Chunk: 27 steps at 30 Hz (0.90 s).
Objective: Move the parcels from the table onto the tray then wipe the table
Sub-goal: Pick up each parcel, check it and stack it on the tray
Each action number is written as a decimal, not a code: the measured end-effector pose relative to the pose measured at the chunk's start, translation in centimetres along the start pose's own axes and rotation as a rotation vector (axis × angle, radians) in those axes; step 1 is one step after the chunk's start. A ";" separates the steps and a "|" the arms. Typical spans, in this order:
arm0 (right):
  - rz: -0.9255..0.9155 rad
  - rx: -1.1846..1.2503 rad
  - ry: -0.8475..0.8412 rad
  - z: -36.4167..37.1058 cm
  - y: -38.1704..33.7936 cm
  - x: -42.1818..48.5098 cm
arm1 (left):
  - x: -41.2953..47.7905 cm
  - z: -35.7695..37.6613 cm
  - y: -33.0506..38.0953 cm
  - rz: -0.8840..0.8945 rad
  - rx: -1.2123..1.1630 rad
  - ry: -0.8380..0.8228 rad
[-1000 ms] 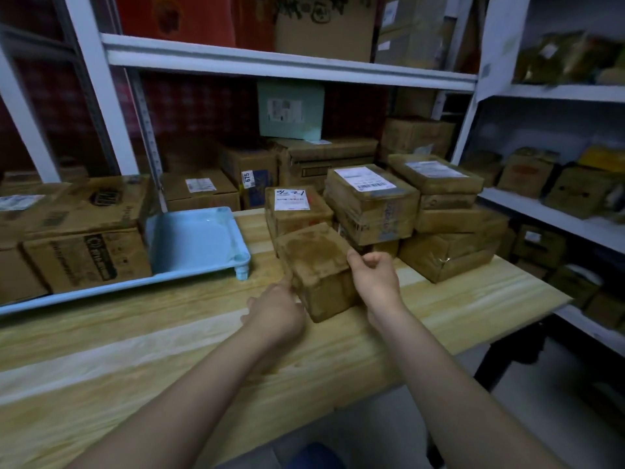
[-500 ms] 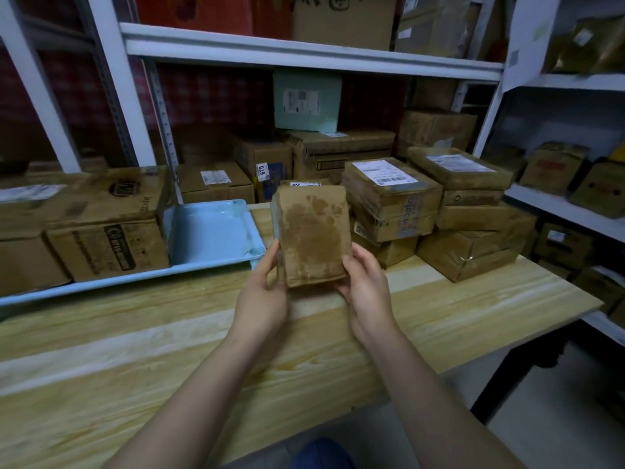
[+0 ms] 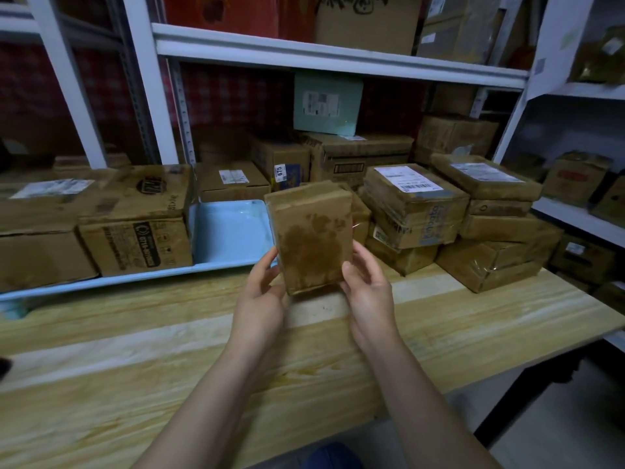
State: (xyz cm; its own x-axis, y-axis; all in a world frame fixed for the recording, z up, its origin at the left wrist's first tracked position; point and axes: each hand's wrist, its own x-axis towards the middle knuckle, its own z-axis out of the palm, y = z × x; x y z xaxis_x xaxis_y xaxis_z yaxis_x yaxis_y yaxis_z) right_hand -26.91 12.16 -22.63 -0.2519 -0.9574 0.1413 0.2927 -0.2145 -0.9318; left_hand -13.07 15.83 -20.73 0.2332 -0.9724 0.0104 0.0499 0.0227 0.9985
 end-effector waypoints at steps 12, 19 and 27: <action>0.028 -0.039 0.006 -0.3 -0.9 -0.4 | -0.2 -0.7 2.6 -0.153 -0.053 0.081; 0.095 0.129 0.000 0.2 -2.2 -0.5 | -1.1 -1.0 4.0 -0.157 -0.091 0.054; 0.196 0.162 0.017 -0.4 -2.7 -0.8 | -0.8 -0.5 3.4 -0.186 0.041 0.003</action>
State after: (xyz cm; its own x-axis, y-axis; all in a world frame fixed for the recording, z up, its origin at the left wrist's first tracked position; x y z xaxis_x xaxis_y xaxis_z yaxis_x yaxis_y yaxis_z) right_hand -27.88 13.59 -20.34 -0.1905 -0.9807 -0.0435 0.4809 -0.0546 -0.8751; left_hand -12.58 16.85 -17.39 0.2265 -0.9582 -0.1751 0.0527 -0.1674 0.9845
